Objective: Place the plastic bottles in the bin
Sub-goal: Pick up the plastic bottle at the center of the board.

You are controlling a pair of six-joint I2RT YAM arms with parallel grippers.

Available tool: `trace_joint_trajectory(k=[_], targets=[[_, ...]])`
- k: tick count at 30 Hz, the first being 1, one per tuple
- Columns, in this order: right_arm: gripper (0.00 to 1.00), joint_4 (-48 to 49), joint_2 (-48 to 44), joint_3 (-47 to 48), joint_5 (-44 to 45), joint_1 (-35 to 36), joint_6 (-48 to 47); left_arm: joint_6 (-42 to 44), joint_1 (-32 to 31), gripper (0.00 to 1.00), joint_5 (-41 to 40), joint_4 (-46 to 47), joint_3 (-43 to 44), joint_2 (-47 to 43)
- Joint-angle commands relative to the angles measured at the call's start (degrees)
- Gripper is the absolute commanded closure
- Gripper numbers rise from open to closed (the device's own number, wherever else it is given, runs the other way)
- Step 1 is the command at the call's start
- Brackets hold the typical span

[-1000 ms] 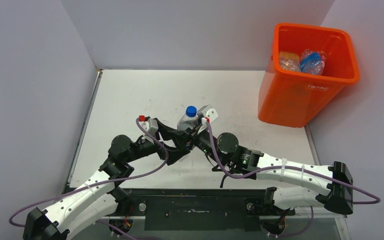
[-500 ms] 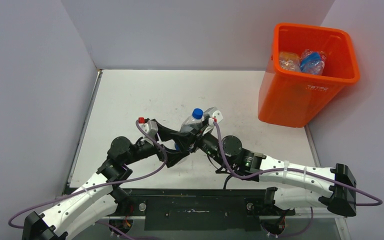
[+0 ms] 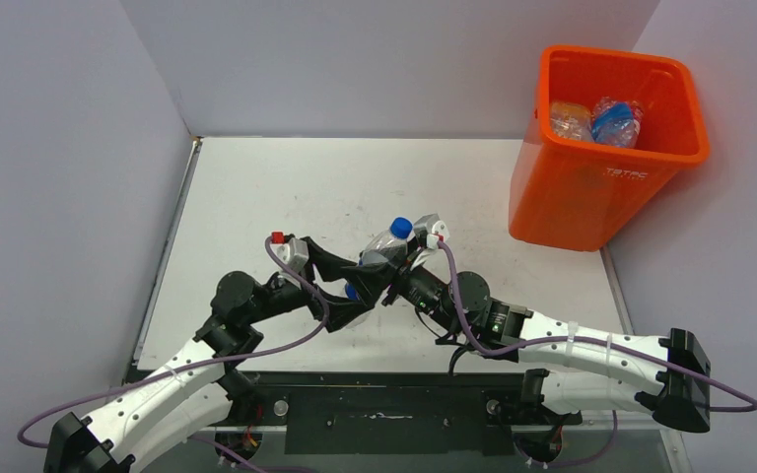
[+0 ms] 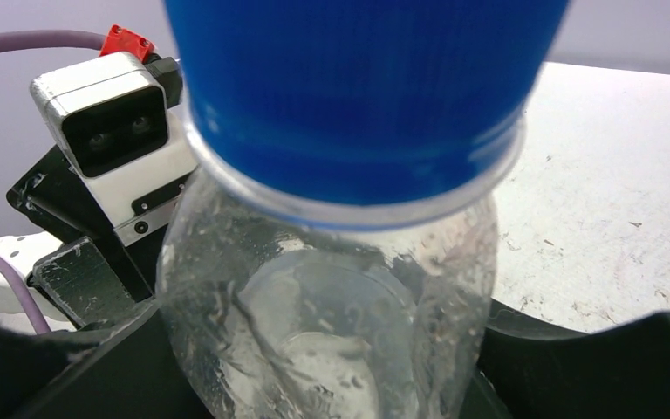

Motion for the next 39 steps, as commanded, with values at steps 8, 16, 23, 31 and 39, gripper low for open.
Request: trace_joint_trajectory(k=[8,16,23,31,39], targets=[[0.29,1.7,-4.0,0.8,-0.9,0.3,2.0,-1.6,0.7,0.65,0.0,8.5,0.4,1.5],[0.15,3.5,-10.1,-3.1,3.8,0.3,1.6,-2.8,0.8,0.68,-3.0,10.9,-1.1,-0.1],[0.26,8.5,-7.1,-3.9,5.3,-0.4,1.4,-5.6,0.8,0.69,-0.6,14.8,-1.7,1.6],[0.65,10.6,-3.0,-2.8,2.9,-2.4,2.6,-6.3,0.6,0.62,0.2,15.2,-1.7,2.4],[0.80,0.3,-6.4,0.6,-5.3,-5.1,0.2,-5.4,0.4,0.03,2.1,12.0,-0.5,1.9]])
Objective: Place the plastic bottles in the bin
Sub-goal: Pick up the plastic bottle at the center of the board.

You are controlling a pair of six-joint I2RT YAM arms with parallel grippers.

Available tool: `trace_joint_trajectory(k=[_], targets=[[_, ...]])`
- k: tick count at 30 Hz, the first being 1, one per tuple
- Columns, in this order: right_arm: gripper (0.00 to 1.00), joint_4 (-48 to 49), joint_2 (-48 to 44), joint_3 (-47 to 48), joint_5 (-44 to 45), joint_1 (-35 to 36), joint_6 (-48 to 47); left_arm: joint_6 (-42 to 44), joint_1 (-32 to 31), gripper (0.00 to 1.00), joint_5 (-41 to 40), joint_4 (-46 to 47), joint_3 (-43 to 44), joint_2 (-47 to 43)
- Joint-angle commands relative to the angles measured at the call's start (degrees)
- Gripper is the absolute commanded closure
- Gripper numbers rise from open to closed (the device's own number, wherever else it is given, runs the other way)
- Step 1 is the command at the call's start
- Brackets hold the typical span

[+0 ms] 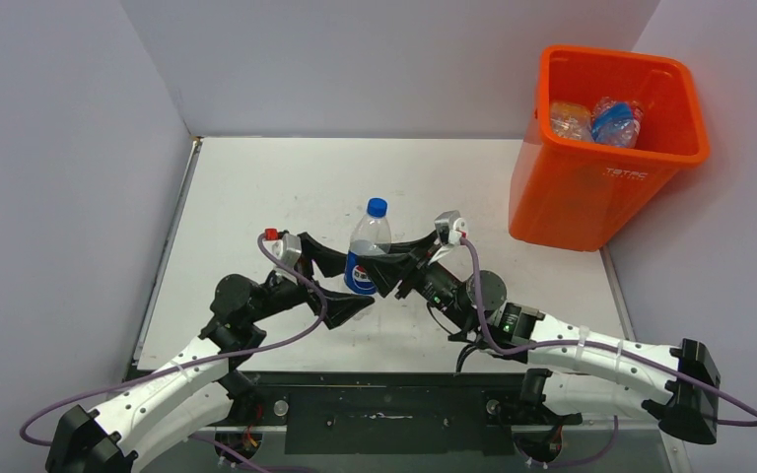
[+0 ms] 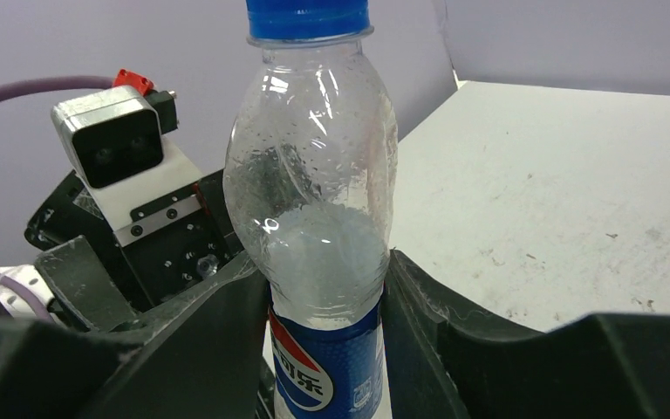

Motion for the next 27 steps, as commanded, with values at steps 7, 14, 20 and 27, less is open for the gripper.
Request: trace_joint_trajectory(k=[7,14,20,27], targets=[[0.81,-11.1,-4.2,7.6,-16.4,-3.7,-2.0,0.3,-0.1,0.04,5.1,2.0,2.4,1.0],[0.81,-6.8,-0.8,7.0,-22.3,-3.6,-0.8,-2.3,-0.2,0.03,7.0,6.0,2.1,3.0],[0.82,-3.8,-0.9,4.3,-22.1,-3.4,-0.3,-1.9,-0.1,0.02,5.1,6.6,0.8,0.1],[0.82,-0.2,-0.8,2.1,-23.7,-3.3,0.1,-2.6,-0.1,0.13,6.6,7.6,1.4,1.9]])
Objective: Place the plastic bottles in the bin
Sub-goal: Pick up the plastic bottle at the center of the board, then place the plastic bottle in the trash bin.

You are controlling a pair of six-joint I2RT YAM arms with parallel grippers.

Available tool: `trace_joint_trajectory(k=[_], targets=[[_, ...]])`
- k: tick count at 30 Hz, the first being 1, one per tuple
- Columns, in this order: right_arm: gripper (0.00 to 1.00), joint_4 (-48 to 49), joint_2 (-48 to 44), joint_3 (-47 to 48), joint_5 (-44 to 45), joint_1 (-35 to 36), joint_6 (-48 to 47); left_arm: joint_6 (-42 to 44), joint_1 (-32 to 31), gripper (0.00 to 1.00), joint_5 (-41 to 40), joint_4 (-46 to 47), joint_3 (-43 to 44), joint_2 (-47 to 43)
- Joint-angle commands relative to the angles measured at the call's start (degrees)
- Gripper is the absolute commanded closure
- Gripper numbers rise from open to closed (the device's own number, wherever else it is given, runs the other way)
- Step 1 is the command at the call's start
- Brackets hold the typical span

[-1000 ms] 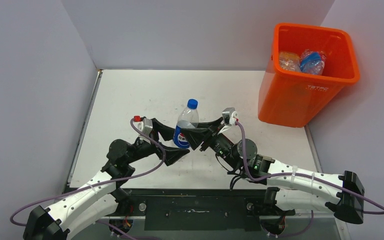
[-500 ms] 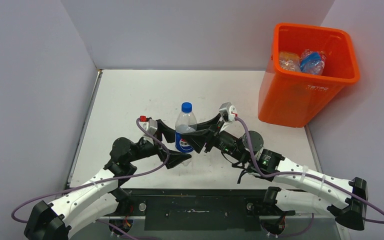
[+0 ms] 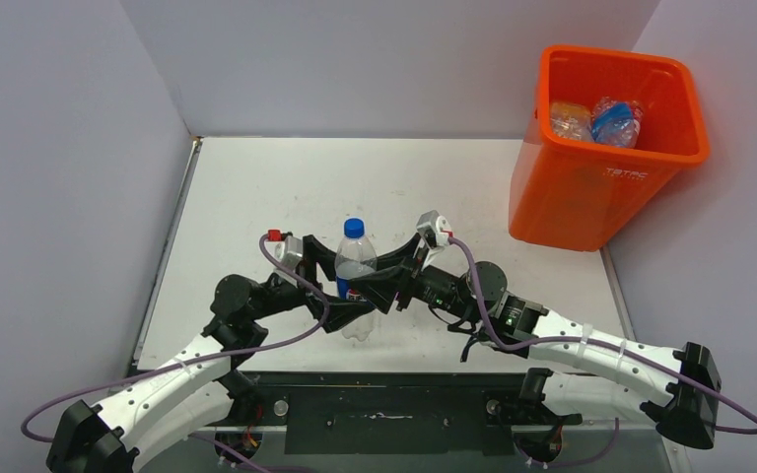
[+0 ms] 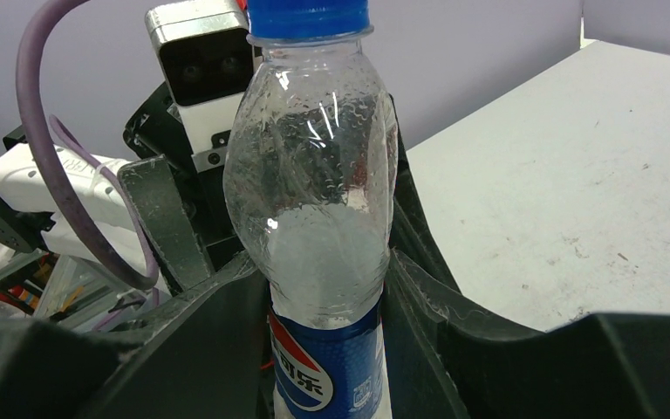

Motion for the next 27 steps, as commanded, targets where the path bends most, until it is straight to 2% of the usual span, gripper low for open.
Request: trace_joint_trajectory(k=[1,4,7,8,9,11,12,14,17,20,27], targets=[[0.82,6.4,-0.5,-0.8,-2.4,0.2,0.4,-0.6,0.0,0.16,1.5,3.9,1.5,1.1],[0.83,7.3,-0.8,-1.8,-2.4,0.2,0.5,-0.7,0.0,0.28,2.2,3.9,1.7,1.5],[0.81,7.8,-1.1,-2.0,-2.8,0.2,0.8,-0.8,0.0,0.52,2.2,3.8,1.8,1.9],[0.78,7.5,-1.1,-1.9,-3.0,0.3,0.6,-0.7,0.0,0.60,2.2,3.8,1.8,2.0],[0.64,6.9,-1.2,-1.6,-3.0,0.4,0.6,-0.7,0.0,0.63,2.2,3.8,1.8,2.0],[0.38,4.4,-1.8,-0.7,-2.3,0.4,0.3,-0.7,0.0,0.65,2.2,3.7,1.8,1.8],[0.30,2.9,-2.4,-0.1,-1.3,0.5,-0.1,-0.7,0.0,0.66,2.1,3.5,1.7,1.6],[0.22,-0.5,-4.2,1.4,0.6,0.5,-1.7,-0.2,0.0,0.66,1.7,2.8,1.7,1.2],[0.16,-7.8,-6.5,6.6,3.6,0.5,-5.3,1.5,-0.1,0.66,-0.1,0.5,1.8,0.2],[0.15,-13.8,-6.2,12.8,6.0,0.4,-9.2,4.2,-0.1,0.68,-2.3,-2.8,2.2,-0.8],[0.15,-23.9,3.0,27.2,14.2,-0.5,-11.8,6.5,-0.4,0.73,-3.5,-3.5,1.8,-0.3]])
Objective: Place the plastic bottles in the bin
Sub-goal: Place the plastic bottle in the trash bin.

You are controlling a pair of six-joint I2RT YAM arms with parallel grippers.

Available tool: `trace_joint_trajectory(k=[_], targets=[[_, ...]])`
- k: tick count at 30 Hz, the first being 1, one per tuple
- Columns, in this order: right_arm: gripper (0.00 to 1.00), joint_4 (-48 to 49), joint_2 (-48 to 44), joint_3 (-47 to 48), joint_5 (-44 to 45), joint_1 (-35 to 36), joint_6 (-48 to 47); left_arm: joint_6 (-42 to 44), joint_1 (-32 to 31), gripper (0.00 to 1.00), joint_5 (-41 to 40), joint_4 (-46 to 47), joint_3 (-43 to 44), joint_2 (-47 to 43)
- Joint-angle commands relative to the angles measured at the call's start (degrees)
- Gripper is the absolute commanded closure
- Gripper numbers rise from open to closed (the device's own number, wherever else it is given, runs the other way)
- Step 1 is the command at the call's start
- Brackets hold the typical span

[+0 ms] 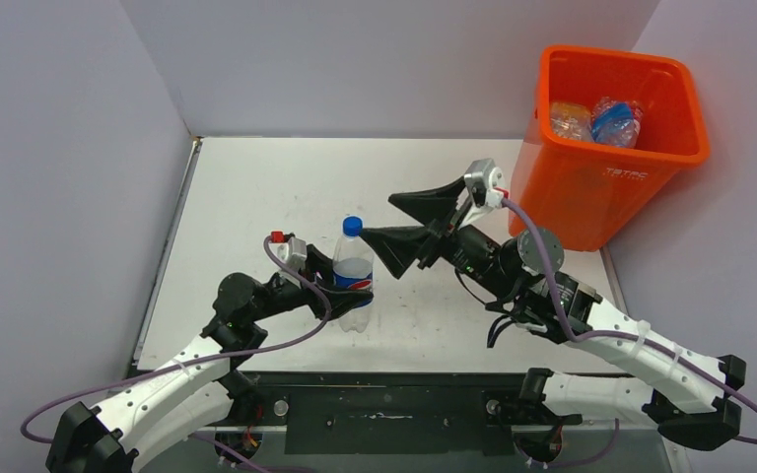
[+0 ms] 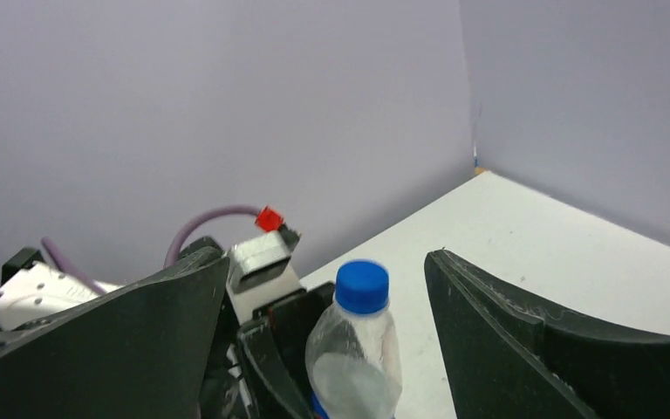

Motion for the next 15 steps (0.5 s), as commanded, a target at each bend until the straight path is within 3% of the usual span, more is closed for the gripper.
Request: trace_joint_trajectory(k=[1,9,15], targets=[[0.16,-8.1,6.6,7.7,5.7,-1.0,-2.5,3.1,-0.4,0.73,-2.1,0.1,1.6,-0.3],[0.24,-13.1,14.5,14.0,3.2,-3.0,-0.2,5.5,-1.6,0.74,-5.1,-0.8,0.8,-2.2],[0.48,-13.6,15.0,13.3,2.9,-3.4,0.8,6.0,-1.8,0.75,-5.9,-1.1,1.0,-2.1]])
